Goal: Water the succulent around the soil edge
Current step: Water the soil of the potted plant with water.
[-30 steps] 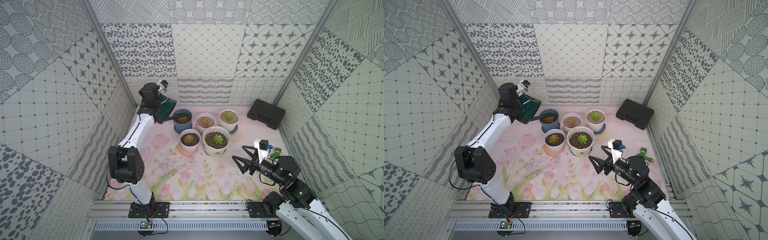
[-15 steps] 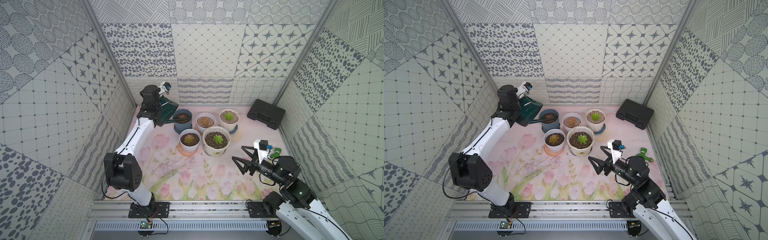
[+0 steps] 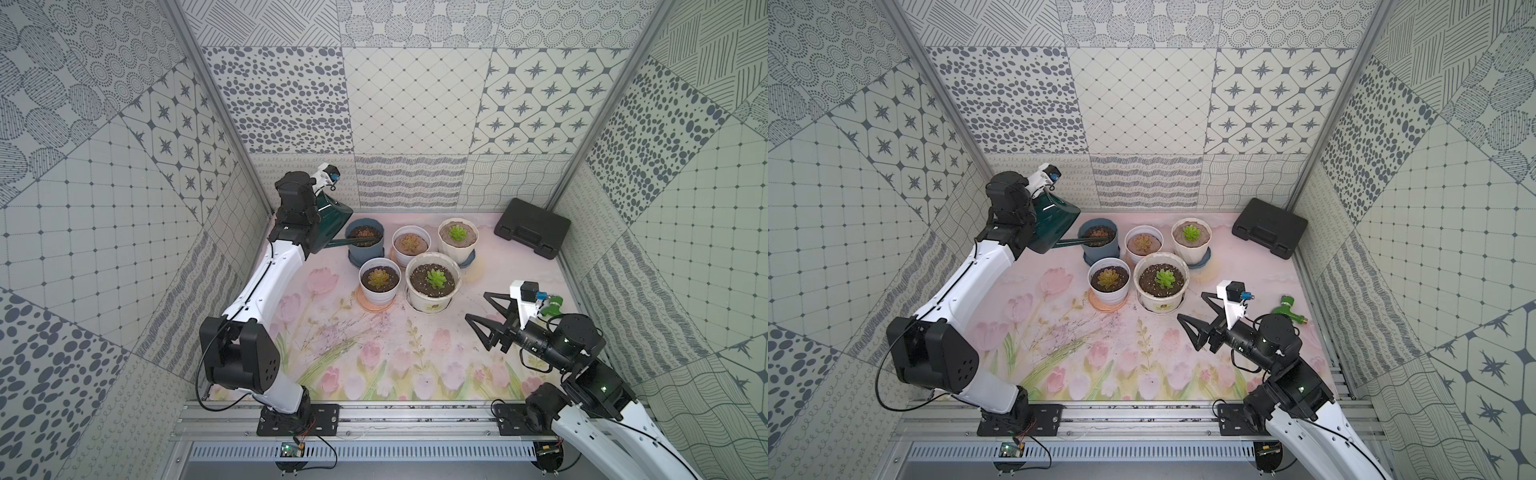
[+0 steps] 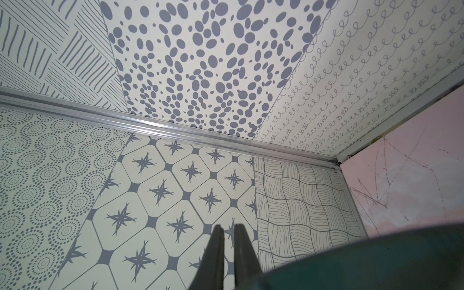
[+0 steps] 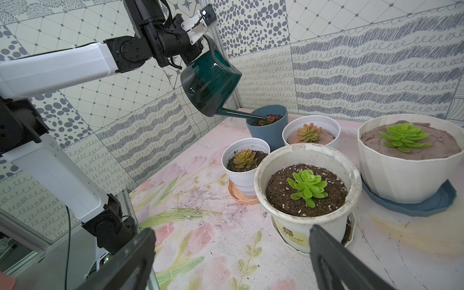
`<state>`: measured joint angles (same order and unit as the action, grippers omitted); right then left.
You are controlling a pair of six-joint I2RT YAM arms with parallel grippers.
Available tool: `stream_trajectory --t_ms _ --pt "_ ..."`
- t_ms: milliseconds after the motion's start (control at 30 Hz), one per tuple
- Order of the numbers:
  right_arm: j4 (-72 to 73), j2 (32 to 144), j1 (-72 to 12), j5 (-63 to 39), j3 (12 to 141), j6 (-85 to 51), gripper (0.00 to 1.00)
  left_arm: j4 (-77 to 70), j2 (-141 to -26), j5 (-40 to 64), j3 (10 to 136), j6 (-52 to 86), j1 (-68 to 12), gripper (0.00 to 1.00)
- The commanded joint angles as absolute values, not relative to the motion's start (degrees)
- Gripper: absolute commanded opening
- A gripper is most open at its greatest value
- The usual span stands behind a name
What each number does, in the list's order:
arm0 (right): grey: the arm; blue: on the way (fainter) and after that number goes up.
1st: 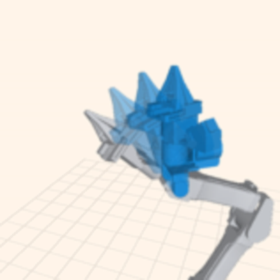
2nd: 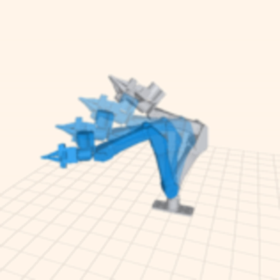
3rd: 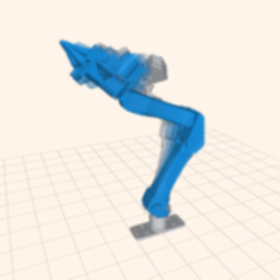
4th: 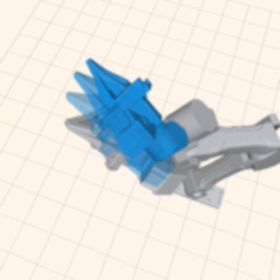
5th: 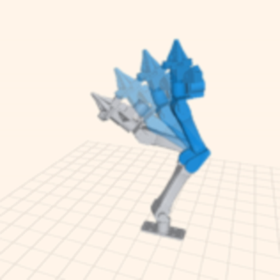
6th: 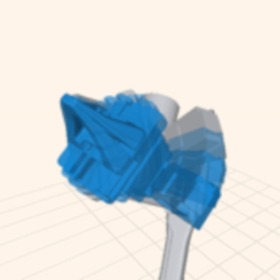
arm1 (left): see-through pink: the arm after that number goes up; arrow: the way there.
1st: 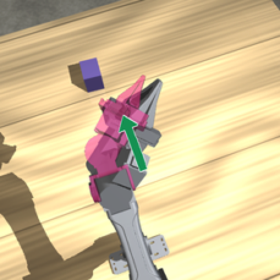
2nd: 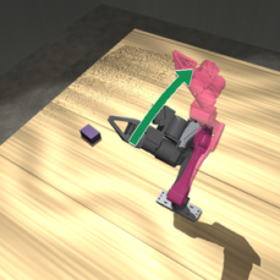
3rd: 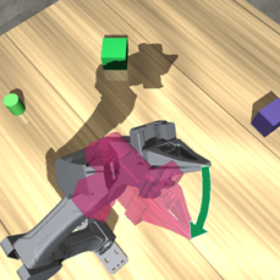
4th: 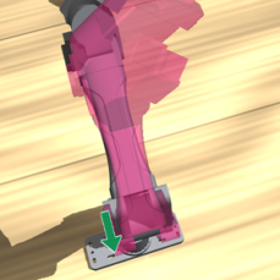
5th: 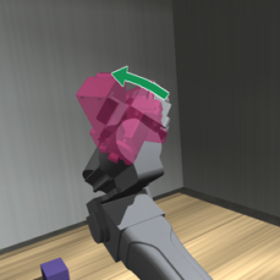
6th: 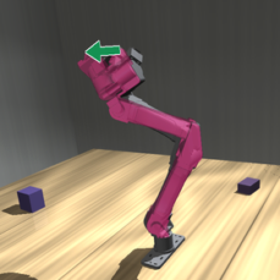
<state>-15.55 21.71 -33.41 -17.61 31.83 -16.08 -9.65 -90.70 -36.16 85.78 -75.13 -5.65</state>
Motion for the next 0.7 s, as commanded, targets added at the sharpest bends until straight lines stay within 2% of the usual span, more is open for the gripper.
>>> stream_trajectory --t_ms 0,467,667 --pt "-12.9 20.9 -33.6 -18.2 31.3 -16.3 0.97 -16.5 -89.6 -36.1 85.7 -77.7 -5.9 0.0" --pt "-13.0 19.8 -33.6 -18.7 31.3 -16.5 0.97 -15.9 -88.1 -37.6 84.5 -79.4 -4.2 0.0" --pt "-13.1 19.4 -33.7 -19.0 31.3 -16.6 0.97 -17.4 -87.1 -37.0 83.2 -84.8 -3.6 0.0"
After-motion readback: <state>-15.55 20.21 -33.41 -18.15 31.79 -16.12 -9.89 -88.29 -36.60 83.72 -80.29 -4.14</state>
